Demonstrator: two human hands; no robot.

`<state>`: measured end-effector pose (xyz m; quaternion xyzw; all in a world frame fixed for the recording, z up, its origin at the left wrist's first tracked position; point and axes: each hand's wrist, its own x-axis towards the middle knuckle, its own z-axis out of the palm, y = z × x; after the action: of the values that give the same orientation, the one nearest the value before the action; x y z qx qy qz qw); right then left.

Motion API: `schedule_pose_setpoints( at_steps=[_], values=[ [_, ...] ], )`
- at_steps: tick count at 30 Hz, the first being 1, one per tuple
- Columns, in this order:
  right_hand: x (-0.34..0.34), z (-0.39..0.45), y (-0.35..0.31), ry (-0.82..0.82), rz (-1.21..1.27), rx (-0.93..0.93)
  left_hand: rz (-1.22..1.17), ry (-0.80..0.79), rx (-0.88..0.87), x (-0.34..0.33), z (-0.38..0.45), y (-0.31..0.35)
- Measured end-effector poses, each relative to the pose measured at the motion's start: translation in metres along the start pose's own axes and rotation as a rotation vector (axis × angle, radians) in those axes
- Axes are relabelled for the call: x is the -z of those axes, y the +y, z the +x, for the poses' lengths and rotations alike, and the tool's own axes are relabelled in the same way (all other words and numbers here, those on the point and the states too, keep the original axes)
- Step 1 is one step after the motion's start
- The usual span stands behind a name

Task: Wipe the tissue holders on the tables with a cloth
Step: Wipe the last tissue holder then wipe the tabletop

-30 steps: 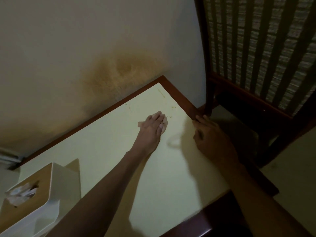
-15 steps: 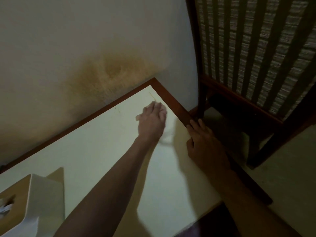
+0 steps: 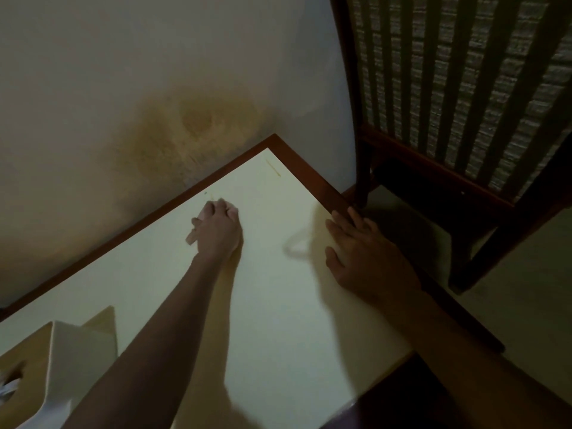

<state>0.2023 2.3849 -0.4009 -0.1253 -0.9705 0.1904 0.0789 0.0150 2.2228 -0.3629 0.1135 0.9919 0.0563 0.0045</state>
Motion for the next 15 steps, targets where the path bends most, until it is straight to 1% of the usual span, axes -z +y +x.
schedule_pose_setpoints(
  at_steps=[2, 7, 9, 12, 15],
  values=[
    [-0.003, 0.001, 0.002, 0.004, 0.013, -0.010, 0.000, 0.013, -0.068, -0.007, 0.005, 0.028],
    [-0.006, 0.001, 0.005, 0.063, 0.013, -0.031, 0.005, 0.050, -0.322, -0.018, 0.009, 0.099],
    [-0.007, 0.001, 0.006, 0.064, 0.018, -0.038, 0.007, 0.024, -0.372, -0.020, 0.020, 0.112],
    [-0.009, 0.001, 0.008, 0.091, 0.003, -0.035, -0.050, 0.002, -0.334, -0.013, 0.038, 0.113],
    [-0.010, 0.001, 0.008, 0.083, -0.011, -0.032, 0.040, -0.027, -0.228, -0.006, 0.042, 0.098]
  ],
)
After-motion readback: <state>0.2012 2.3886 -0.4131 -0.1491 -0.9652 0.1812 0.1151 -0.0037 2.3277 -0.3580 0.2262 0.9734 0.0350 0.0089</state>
